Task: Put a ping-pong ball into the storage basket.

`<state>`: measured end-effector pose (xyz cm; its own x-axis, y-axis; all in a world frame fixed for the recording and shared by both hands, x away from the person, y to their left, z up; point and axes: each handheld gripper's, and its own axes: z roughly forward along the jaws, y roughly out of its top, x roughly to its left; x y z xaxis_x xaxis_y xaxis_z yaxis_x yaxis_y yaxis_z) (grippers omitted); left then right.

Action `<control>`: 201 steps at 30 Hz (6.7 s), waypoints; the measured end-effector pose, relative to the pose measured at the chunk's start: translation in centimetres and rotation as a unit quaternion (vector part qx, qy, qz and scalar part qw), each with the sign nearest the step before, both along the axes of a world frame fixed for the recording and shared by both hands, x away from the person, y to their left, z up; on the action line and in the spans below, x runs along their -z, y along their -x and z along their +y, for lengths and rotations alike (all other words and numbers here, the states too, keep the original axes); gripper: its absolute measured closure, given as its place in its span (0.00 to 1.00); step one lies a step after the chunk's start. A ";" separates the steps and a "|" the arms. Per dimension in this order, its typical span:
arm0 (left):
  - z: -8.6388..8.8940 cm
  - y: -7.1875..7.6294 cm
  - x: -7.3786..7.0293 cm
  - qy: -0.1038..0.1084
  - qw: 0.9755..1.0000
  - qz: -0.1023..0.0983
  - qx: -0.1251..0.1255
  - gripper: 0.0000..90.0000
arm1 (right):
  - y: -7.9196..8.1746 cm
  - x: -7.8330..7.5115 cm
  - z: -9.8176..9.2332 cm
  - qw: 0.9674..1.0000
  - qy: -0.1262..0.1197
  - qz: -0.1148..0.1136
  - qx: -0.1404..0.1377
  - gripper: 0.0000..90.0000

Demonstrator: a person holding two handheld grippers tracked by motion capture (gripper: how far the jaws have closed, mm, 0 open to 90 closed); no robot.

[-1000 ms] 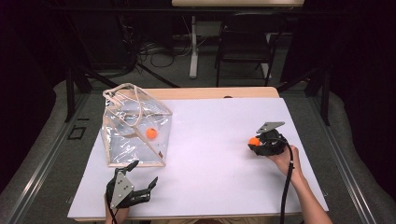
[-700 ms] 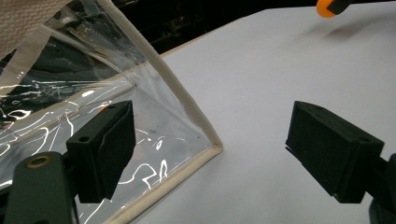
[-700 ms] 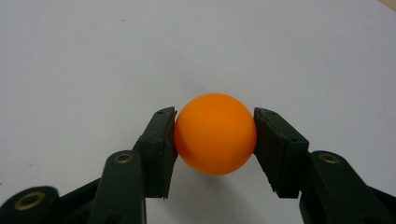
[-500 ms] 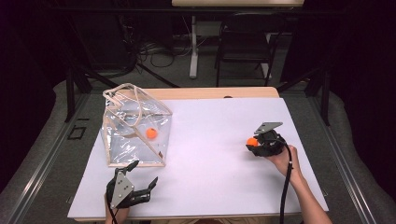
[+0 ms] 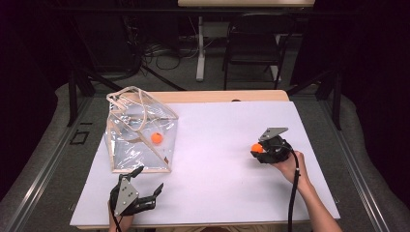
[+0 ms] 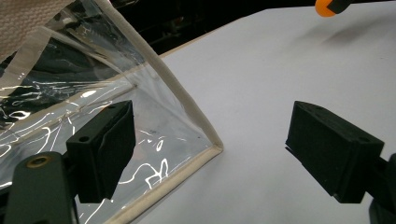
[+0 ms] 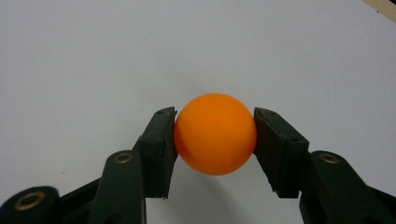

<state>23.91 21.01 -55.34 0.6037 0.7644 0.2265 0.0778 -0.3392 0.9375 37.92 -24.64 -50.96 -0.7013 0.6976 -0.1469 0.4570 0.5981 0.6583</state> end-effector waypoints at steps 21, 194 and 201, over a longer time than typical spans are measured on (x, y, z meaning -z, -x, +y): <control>0.0 0.0 0.0 -0.001 1.000 -0.001 -0.001 0.17 | 0.5 -0.3 1.8 1.000 0.001 -0.002 -0.027 0.56; 0.1 -0.2 0.0 0.005 1.000 0.001 0.000 0.17 | -2.1 -8.4 16.6 0.985 -0.026 -0.054 -0.163 0.56; 0.1 -0.1 0.0 0.004 1.000 0.001 -0.001 0.17 | -2.4 -9.1 17.2 0.984 -0.025 -0.058 -0.166 0.56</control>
